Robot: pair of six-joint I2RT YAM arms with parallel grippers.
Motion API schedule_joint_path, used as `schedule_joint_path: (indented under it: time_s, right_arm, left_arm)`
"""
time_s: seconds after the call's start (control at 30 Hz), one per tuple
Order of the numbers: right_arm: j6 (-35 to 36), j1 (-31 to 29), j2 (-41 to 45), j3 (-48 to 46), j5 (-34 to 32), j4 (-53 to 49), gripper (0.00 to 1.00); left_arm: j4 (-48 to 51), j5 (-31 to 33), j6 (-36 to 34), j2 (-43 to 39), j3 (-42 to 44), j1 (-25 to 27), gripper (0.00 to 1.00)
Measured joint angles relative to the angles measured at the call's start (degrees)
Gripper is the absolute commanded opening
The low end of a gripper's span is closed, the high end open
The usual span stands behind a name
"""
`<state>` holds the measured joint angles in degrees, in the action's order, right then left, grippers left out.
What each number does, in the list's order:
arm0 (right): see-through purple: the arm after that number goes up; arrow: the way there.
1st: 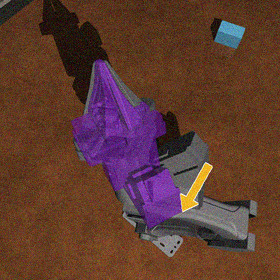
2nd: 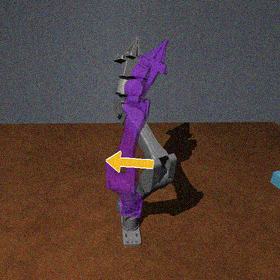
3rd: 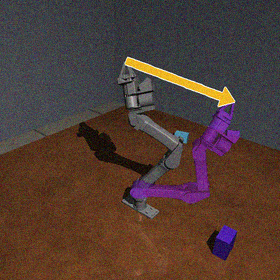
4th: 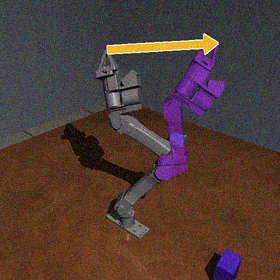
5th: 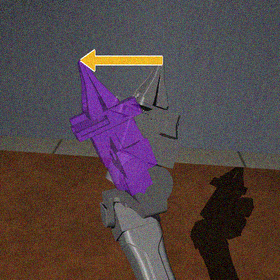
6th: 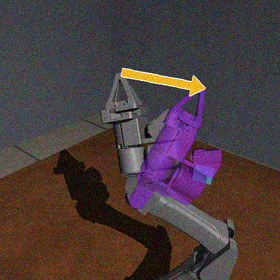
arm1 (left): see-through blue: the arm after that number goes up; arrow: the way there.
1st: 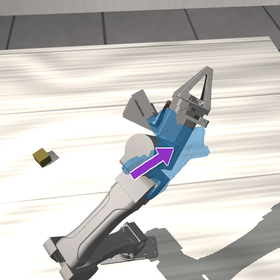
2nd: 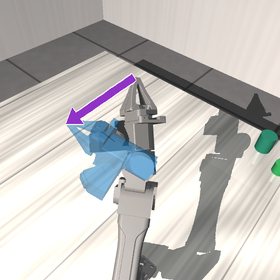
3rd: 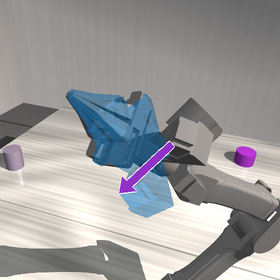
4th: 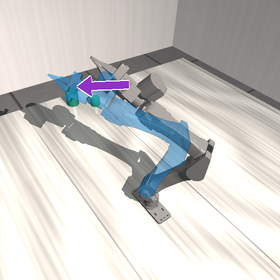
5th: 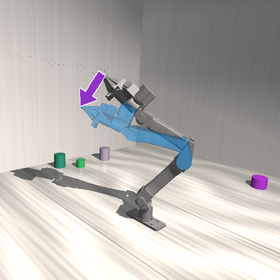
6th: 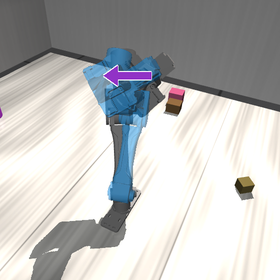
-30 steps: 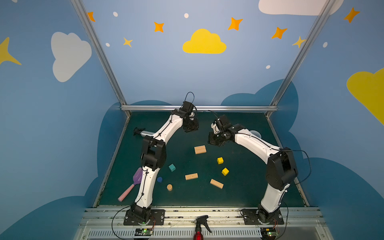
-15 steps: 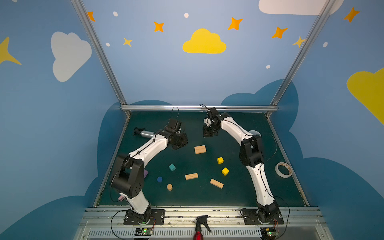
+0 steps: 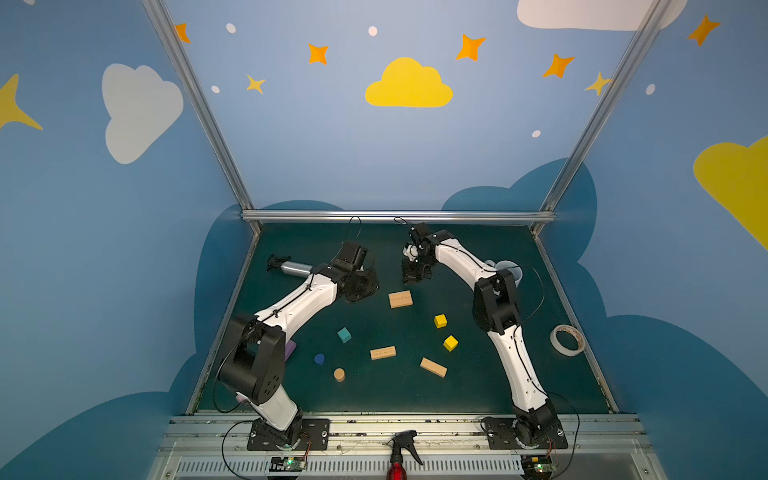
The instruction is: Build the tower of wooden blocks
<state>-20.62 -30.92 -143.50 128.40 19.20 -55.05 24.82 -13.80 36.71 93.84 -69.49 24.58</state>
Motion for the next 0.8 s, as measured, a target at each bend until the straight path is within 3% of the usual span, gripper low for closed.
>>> schedule_joint_path:
  time_s: [0.8]
  right_arm:
    - [-0.04,-1.18,1.7,-5.88,-0.7,2.23,0.0]
  left_arm:
    - [-0.81,0.0,0.33,0.59,-0.02,0.74,0.05]
